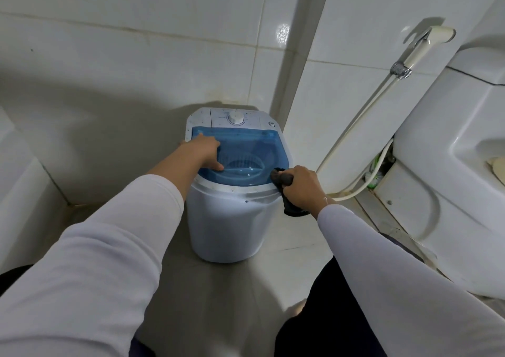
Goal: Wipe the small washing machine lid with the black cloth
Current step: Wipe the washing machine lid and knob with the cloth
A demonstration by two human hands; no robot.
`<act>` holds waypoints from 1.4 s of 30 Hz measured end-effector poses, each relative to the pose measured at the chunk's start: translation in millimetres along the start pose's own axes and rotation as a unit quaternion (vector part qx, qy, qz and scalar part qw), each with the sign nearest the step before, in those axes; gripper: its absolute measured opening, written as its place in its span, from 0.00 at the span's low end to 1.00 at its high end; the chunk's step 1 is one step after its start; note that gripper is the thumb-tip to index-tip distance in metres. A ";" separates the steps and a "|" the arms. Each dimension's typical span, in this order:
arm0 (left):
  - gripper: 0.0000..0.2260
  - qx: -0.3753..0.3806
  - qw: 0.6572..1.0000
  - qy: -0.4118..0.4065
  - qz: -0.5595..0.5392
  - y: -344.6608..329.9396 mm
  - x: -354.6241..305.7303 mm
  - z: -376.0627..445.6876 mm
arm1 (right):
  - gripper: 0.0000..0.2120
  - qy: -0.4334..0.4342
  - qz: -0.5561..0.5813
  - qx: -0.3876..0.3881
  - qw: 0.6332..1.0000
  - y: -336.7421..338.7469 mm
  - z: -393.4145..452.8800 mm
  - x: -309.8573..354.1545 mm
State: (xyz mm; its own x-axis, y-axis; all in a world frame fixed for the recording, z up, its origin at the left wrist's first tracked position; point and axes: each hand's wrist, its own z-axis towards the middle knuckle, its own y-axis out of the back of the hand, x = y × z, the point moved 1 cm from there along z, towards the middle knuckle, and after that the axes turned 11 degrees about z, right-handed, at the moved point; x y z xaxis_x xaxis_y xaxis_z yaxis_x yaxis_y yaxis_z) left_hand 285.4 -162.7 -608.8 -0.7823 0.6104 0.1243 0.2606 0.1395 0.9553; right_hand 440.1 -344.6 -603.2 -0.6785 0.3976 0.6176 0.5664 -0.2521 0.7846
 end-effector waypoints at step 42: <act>0.54 -0.141 0.919 0.144 -0.340 -111.1 5.8 -72.6 | 0.21 0.520 -0.221 0.253 0.785 -35.6 50.2 46.1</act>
State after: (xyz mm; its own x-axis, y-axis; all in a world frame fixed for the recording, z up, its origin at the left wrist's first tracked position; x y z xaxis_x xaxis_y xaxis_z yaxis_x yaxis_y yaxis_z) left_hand 210.9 -231.2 -694.7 -0.8375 0.2203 -0.5000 -0.4689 0.1801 0.8647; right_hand 412.2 -273.0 -605.3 -0.7268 -0.6549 0.2072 0.1018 0.1956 0.9754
